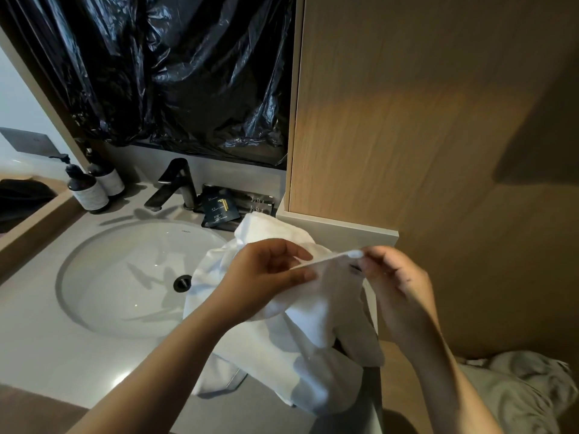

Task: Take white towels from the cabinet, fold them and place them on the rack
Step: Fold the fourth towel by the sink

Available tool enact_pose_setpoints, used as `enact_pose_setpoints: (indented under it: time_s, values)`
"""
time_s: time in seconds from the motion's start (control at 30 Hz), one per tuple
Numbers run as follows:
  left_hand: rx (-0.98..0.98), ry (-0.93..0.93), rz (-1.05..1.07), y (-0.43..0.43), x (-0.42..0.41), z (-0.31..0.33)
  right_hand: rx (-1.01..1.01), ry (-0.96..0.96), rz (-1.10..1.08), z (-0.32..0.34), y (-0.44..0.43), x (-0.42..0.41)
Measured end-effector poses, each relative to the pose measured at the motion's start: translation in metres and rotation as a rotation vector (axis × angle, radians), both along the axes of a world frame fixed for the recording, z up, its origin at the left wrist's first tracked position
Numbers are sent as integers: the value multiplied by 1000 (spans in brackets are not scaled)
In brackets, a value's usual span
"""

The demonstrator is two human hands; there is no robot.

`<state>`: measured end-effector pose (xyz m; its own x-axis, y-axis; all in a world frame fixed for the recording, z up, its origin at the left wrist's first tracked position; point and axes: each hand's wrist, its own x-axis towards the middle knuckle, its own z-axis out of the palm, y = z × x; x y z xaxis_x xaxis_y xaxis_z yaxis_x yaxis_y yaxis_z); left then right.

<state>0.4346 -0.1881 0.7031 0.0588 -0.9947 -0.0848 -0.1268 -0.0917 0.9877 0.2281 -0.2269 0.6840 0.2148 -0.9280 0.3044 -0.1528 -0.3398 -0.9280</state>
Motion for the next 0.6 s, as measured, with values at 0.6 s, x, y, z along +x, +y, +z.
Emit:
enact_pose_setpoints:
  time_s: [0.6]
  values:
    - [-307, -592, 45, 12, 9, 4, 2, 43, -304, 11, -15, -26]
